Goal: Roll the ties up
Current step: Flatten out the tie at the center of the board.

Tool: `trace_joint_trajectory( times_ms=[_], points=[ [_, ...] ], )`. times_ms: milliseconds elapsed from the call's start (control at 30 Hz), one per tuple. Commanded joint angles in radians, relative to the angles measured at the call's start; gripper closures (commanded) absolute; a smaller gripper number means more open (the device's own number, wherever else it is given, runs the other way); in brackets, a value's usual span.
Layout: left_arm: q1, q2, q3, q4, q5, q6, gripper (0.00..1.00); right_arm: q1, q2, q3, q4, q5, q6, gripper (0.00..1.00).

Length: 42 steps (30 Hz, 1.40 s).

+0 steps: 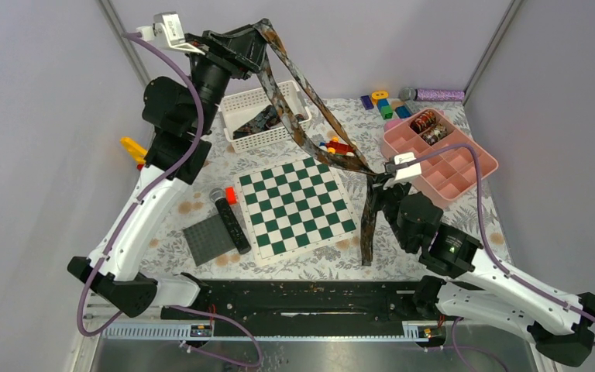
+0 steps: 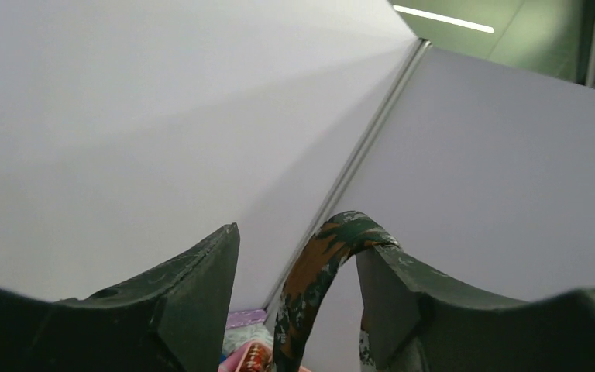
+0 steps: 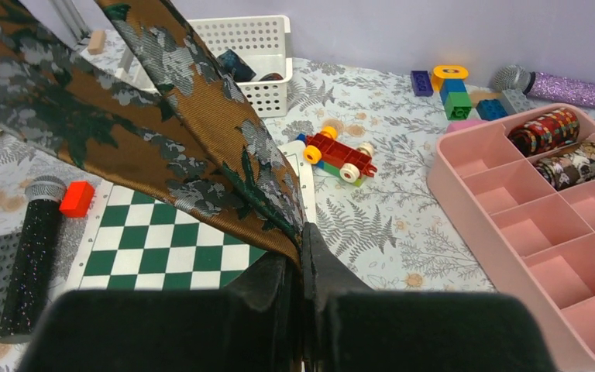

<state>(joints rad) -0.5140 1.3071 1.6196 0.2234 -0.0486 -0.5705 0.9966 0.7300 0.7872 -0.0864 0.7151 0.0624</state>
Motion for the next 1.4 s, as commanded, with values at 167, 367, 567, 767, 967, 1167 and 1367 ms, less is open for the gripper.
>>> trace_joint_trajectory(
  times_ms=[167,367,567,767,967,1167,1367],
  points=[
    [0.008,0.008,0.219,-0.015,0.117,-0.064,0.47,0.005,0.069,-0.004,0.155,0.044,-0.046,1.00],
    [0.008,-0.039,0.160,0.031,0.125,-0.172,0.46,0.005,0.097,-0.002,0.192,0.057,-0.047,1.00],
    [0.008,-0.096,0.032,0.232,0.053,-0.247,0.47,0.005,0.090,-0.006,0.195,0.051,-0.029,1.00],
    [0.008,-0.082,-0.026,0.370,0.020,-0.281,0.70,0.005,0.068,-0.014,0.212,-0.014,-0.015,1.00],
    [0.007,-0.041,0.010,0.413,0.043,-0.288,0.88,0.005,0.067,-0.003,0.223,-0.100,-0.042,1.00],
    [0.007,0.003,0.178,0.274,0.123,-0.232,0.96,0.005,0.107,0.023,0.251,-0.150,-0.112,1.00],
    [0.007,0.065,0.375,0.014,0.203,-0.163,1.00,0.005,0.185,0.064,0.309,-0.192,-0.153,1.00]
  ],
)
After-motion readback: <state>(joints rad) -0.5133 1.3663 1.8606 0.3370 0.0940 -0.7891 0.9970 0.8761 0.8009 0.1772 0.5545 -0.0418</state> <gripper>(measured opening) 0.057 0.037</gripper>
